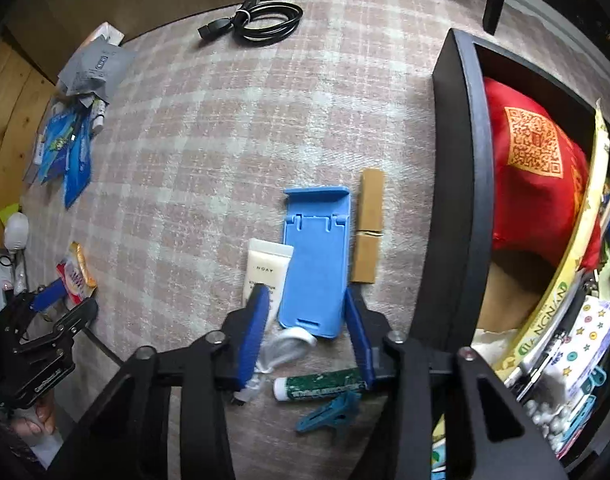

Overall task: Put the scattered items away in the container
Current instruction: 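Grasp the coffee-mate sachet with the left tool while the right tool grasps the blue phone stand, then carry sachet and phone stand to the black box and release them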

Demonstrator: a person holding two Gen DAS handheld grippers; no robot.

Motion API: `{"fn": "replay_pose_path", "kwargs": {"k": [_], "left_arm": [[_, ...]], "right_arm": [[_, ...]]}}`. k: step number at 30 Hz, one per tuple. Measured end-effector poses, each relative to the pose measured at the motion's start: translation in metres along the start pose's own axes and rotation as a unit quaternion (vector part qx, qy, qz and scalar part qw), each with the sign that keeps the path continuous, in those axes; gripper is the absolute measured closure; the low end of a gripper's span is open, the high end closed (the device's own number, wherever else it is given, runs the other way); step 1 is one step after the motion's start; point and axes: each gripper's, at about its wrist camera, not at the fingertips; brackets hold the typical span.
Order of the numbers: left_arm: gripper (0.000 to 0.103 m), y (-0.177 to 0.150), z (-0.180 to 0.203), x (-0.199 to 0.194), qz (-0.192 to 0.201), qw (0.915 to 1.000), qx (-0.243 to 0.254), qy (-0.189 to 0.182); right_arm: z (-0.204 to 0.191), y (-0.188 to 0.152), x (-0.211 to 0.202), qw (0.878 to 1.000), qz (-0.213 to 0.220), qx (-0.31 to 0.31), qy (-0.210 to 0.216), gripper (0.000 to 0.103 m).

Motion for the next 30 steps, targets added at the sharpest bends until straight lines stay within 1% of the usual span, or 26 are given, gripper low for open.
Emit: {"fn": "replay_pose_path", "kwargs": {"k": [1, 3, 5, 7, 9, 10, 11, 12, 14, 18, 21, 23, 27, 30], "left_arm": [[0.062, 0.002, -0.008, 0.000, 0.001, 1.0000, -0.002, -0.002], [0.067, 0.004, -0.014, 0.000, 0.003, 1.0000, -0.004, -0.003], [0.071, 0.005, -0.019, 0.001, 0.007, 1.0000, -0.002, 0.002], [0.085, 0.006, -0.022, 0.000, 0.013, 0.9999, -0.003, 0.009], [0.096, 0.007, -0.029, 0.001, 0.013, 0.9998, -0.015, -0.004], [0.099, 0.004, -0.039, 0.001, 0.013, 0.9996, -0.021, -0.013], [0.099, 0.004, -0.044, 0.002, 0.012, 0.9994, -0.027, -0.020], [0.101, 0.005, -0.046, 0.003, 0.012, 0.9992, -0.030, -0.025], [0.102, 0.007, -0.049, 0.003, 0.014, 0.9988, -0.036, -0.030], [0.102, 0.006, -0.058, -0.004, 0.017, 0.9980, -0.043, -0.043], [0.103, 0.010, -0.058, -0.011, 0.023, 0.9976, -0.046, -0.047], [0.103, 0.006, -0.052, -0.016, 0.029, 0.9969, -0.050, -0.054], [0.103, 0.015, -0.042, -0.031, 0.043, 0.9962, -0.038, -0.065], [0.103, 0.008, -0.019, -0.039, 0.055, 0.9954, -0.027, -0.074]], "right_arm": [[0.001, 0.000, 0.000, 1.000, -0.003, 0.006, 0.005, 0.083], [0.008, 0.004, -0.001, 0.999, -0.006, 0.025, 0.024, 0.083], [0.023, 0.018, -0.002, 0.999, -0.008, 0.027, 0.031, 0.084], [0.031, 0.016, -0.003, 0.999, -0.001, 0.029, 0.034, 0.085], [0.037, 0.011, -0.008, 0.999, 0.010, 0.030, 0.038, 0.089], [0.036, 0.008, -0.011, 0.999, 0.014, 0.028, 0.042, 0.092], [0.035, 0.008, -0.016, 0.998, 0.019, 0.027, 0.047, 0.094], [0.035, 0.009, -0.020, 0.998, 0.023, 0.026, 0.052, 0.095], [0.033, 0.011, -0.027, 0.997, 0.030, 0.025, 0.060, 0.098], [0.026, 0.006, -0.035, 0.996, 0.044, 0.024, 0.068, 0.098], [0.017, 0.003, -0.039, 0.996, 0.054, 0.022, 0.063, 0.098], [0.011, -0.003, -0.042, 0.996, 0.060, 0.018, 0.061, 0.098], [0.007, -0.009, -0.049, 0.995, 0.083, 0.014, 0.048, 0.098], [0.012, -0.013, -0.062, 0.994, 0.109, 0.016, 0.029, 0.098]]}}
Point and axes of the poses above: each gripper's, at about its wrist camera, not at the fingertips, and x roughly the way its jaws point, z to its right, y to its top, and after that the axes turned 4 degrees about z, right-handed
